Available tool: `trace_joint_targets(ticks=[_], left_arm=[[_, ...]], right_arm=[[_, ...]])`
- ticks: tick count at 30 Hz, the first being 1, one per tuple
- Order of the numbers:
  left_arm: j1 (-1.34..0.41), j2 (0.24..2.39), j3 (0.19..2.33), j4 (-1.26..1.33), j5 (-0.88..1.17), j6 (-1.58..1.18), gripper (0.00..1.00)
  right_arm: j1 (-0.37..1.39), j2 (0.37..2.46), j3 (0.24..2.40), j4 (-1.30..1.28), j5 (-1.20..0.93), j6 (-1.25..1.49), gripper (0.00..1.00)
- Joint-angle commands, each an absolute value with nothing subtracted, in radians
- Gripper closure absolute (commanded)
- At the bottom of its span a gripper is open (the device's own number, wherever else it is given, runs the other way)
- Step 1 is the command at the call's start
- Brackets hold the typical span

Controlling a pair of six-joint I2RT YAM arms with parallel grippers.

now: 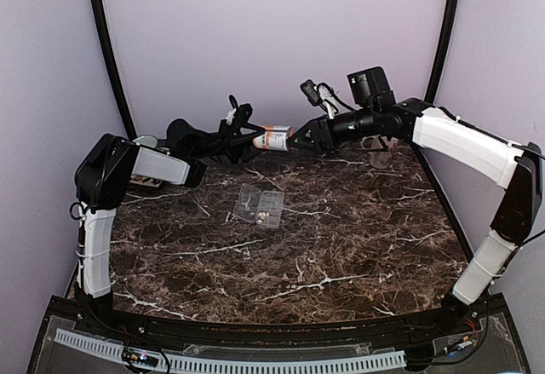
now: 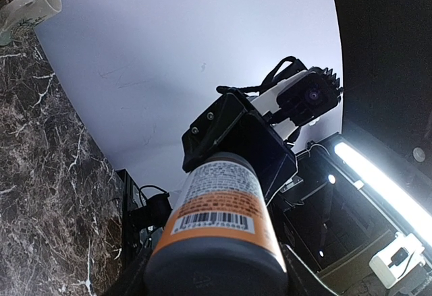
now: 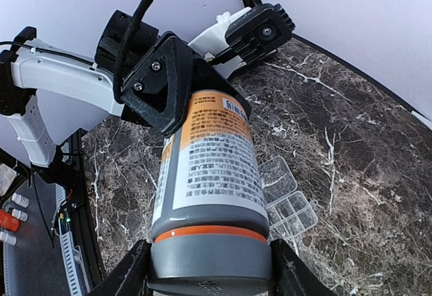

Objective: Sort the pills into containers
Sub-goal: Screw the lid of the pill bottle onto the pill bottle.

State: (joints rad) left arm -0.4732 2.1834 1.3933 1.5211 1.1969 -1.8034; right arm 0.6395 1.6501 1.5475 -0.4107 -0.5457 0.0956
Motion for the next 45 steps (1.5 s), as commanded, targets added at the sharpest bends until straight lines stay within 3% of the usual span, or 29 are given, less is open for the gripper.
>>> trace_joint_targets(ticks=[1,11,34,45], left_arm=[[-0.485,2.172,1.438,1.534,1.208,-1.768,1.00],[-0.495,2.143,1.447,1.397,1.207,-1.628,1.00],[-0.504,2.085,1.396,1.423,1.138,-1.515,1.00],[-0.520,2.025,1.368,1.314,1.149,-1.384,1.00]], right_arm=[[0.668,1.680,1.596,-0.421,-0.525,0.089,0.53],[0.681,1.698,1.621,-0.400,-0.538,0.203,0.65],[0.634,1.690,1.488,-0.007,-0.629,0.771,0.68],[0.592,1.698,1.417,0.147,-0.683,1.049,0.68]])
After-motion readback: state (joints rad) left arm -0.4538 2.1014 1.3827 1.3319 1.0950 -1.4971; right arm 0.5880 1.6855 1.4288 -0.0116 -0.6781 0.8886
